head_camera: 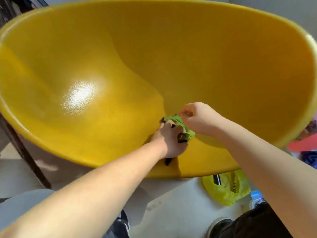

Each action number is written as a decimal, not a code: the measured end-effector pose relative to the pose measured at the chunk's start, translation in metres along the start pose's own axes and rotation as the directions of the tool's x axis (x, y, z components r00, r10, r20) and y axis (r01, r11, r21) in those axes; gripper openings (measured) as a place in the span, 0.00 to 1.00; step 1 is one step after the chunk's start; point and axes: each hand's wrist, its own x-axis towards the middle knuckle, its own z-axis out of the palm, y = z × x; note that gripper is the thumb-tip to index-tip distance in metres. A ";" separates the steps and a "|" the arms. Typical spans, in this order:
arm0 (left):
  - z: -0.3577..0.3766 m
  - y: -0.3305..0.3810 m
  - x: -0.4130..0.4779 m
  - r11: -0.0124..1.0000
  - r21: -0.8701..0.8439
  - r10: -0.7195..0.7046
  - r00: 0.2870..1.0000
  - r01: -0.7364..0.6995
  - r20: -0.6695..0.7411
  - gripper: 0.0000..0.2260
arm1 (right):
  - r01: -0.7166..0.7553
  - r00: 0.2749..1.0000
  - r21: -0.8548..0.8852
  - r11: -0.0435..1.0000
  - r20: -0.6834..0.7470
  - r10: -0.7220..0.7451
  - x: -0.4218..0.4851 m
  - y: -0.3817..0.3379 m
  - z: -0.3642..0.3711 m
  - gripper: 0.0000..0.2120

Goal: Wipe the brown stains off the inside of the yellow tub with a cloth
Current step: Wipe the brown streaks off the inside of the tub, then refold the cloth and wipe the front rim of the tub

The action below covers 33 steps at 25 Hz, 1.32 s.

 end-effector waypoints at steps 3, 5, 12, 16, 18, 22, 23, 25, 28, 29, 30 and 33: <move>0.000 0.013 -0.050 0.993 0.030 0.111 0.992 -0.113 0.065 0.25 | -0.001 0.999 -0.006 1.000 0.047 0.001 -0.027 -0.001 -0.003 0.11; -0.019 -0.012 -0.067 0.992 0.105 0.048 0.984 -0.067 0.174 0.30 | 0.018 0.987 -0.028 0.999 0.162 -0.013 -0.045 -0.002 -0.005 0.13; -0.064 -0.050 -0.093 0.951 -0.160 -0.190 0.906 0.266 0.378 0.21 | 0.082 0.928 -0.085 0.993 0.369 -0.045 -0.064 -0.039 0.003 0.20; -0.093 -0.074 -0.076 0.932 -0.247 -0.249 0.964 0.264 0.093 0.16 | -0.016 0.973 0.247 0.969 0.228 -0.043 -0.033 -0.072 0.021 0.17; -0.111 -0.098 -0.061 0.958 -0.133 -0.275 0.945 0.254 -0.178 0.16 | -0.080 0.976 0.343 0.936 0.219 0.004 -0.004 -0.094 0.039 0.15; -0.151 -0.168 -0.048 0.869 0.299 -0.203 0.834 0.395 -0.513 0.23 | -0.007 0.970 0.391 0.920 0.225 -0.088 0.026 -0.127 0.063 0.15; -0.153 -0.190 -0.051 0.804 0.362 -0.249 0.820 0.472 -0.516 0.24 | 0.017 0.960 0.379 0.925 0.252 -0.121 0.025 -0.128 0.066 0.15; -0.140 -0.218 -0.063 0.721 0.356 -0.449 0.792 0.595 -0.413 0.26 | 0.063 0.942 0.313 0.948 0.295 -0.160 0.018 -0.124 0.067 0.15; -0.094 -0.197 -0.063 0.791 0.116 -0.590 0.799 0.601 -0.116 0.33 | 0.065 0.944 0.253 0.965 0.299 -0.141 0.012 -0.109 0.062 0.13; -0.083 -0.176 -0.058 0.833 0.024 -0.553 0.833 0.553 0.005 0.36 | 0.041 0.945 0.250 0.967 0.304 -0.118 0.009 -0.103 0.058 0.13; -0.073 -0.152 -0.056 0.858 -0.048 -0.504 0.856 0.511 0.115 0.40 | 0.011 0.945 0.248 0.969 0.315 -0.092 0.006 -0.098 0.054 0.12; -0.059 -0.099 -0.058 0.846 -0.294 -0.368 0.886 0.445 0.282 0.37 | -0.043 0.936 0.183 0.982 0.350 -0.025 -0.008 -0.080 0.039 0.10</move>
